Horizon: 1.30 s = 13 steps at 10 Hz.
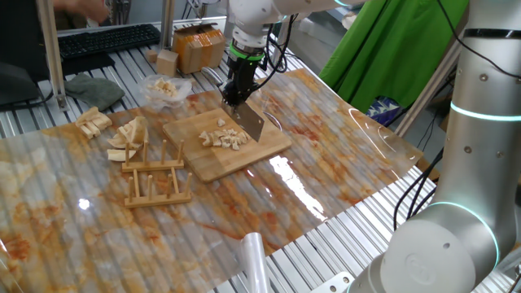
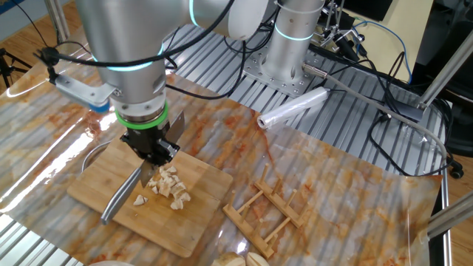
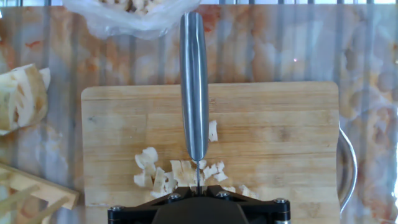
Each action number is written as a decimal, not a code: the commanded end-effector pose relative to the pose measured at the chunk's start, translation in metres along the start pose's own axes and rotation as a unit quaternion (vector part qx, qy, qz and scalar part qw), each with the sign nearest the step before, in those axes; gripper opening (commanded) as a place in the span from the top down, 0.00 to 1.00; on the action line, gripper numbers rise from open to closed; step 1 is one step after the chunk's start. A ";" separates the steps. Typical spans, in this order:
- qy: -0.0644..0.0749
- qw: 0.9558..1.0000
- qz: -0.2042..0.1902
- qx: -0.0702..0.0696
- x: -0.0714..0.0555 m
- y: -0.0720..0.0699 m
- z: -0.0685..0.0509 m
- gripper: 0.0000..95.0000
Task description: Slice the lotus root
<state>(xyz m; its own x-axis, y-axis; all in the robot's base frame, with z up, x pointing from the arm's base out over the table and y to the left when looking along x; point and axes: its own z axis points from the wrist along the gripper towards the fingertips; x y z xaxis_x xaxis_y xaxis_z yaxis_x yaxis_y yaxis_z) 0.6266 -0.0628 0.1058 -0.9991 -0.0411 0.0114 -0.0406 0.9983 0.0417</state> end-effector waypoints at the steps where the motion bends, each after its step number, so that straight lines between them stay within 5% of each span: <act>1: 0.000 1.000 0.007 -0.002 0.000 0.007 0.005 1.00; 2: 0.000 1.000 0.012 -0.004 0.001 0.014 0.007 1.00; 6: 0.002 0.998 0.062 -0.003 0.008 0.078 0.012 1.00; 10: 0.009 0.997 0.079 0.002 0.010 0.103 0.007 1.00; 11: 0.015 0.996 0.092 0.004 0.014 0.119 0.004 1.00; 13: 0.020 0.996 0.090 0.003 0.012 0.119 0.004 1.00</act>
<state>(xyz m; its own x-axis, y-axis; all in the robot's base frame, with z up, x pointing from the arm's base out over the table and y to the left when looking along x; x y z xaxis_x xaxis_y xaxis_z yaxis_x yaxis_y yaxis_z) 0.6083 0.0552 0.1079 -0.9883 0.1407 0.0580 0.1425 0.9894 0.0287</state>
